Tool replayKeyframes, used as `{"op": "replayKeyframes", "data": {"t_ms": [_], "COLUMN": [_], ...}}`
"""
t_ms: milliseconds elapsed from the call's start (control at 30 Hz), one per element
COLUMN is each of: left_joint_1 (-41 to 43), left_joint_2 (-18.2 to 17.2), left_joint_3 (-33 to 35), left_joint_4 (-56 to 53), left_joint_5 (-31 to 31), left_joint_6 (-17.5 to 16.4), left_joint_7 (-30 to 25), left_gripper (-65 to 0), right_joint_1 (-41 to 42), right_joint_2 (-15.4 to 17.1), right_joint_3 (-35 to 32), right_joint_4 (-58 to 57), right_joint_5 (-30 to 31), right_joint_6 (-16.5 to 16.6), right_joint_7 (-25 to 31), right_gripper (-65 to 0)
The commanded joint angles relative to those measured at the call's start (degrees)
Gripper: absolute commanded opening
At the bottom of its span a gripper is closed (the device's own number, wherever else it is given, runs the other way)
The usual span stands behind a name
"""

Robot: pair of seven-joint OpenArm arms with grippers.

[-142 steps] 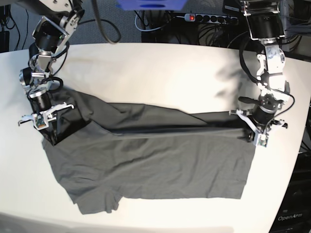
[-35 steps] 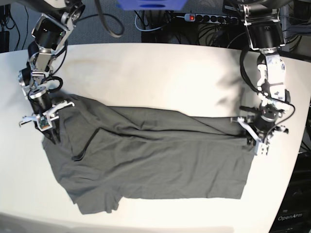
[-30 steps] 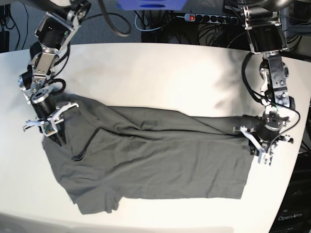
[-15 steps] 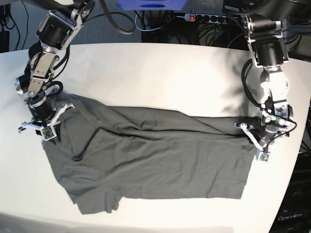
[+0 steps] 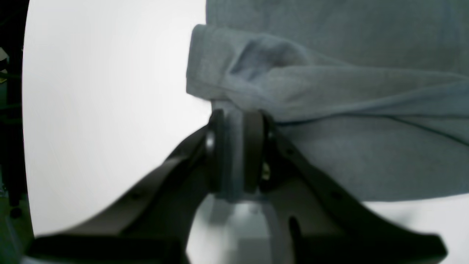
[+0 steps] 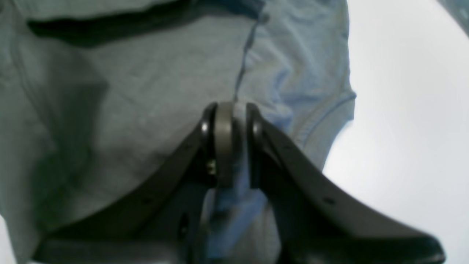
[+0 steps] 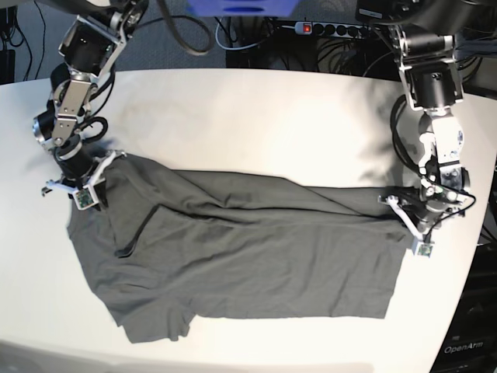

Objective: Fold the T-shirt properly
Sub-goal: 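Drag the held folded edge away from the shirt hem with both grippers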

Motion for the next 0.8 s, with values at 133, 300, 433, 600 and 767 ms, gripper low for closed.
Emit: {"op": "replayKeyframes", "data": {"t_ms": [133, 300, 433, 600, 767], "left_joint_1": [-1.7, -2.1, -3.1, -2.9, -2.8], "left_joint_2": [-0.9, -0.9, -1.1, -2.0, -2.2], "left_joint_3": [5.5, 5.8, 5.7, 5.8, 5.9], "left_joint_4": [0.6, -3.1, -5.6, -6.0, -6.0], "left_joint_5": [-0.2, -0.2, -0.2, -0.2, -0.2], "left_joint_6": [0.2, 0.2, 0.2, 0.2, 0.2], "left_joint_7": [-1.2, -1.1, -1.4, -1.4, -1.0], "left_gripper": [-56.4, -56.4, -56.4, -56.4, -56.4], "right_joint_1": [1.2, 0.9, 0.8, 0.0, -1.1], "right_joint_2": [0.7, 0.7, 1.5, 2.5, 0.8], "right_joint_3": [0.0, -0.1, -0.2, -2.4, -2.2], "right_joint_4": [0.9, 1.0, 1.2, 1.6, 3.6], "right_joint_5": [0.9, 0.8, 0.8, -0.8, -3.9], "right_joint_6": [-0.4, -0.4, -0.4, -0.4, -0.4], "right_joint_7": [1.1, -0.6, -4.6, -7.2, -7.6], "right_gripper": [-59.6, -59.6, -59.6, -59.6, -59.6]}}
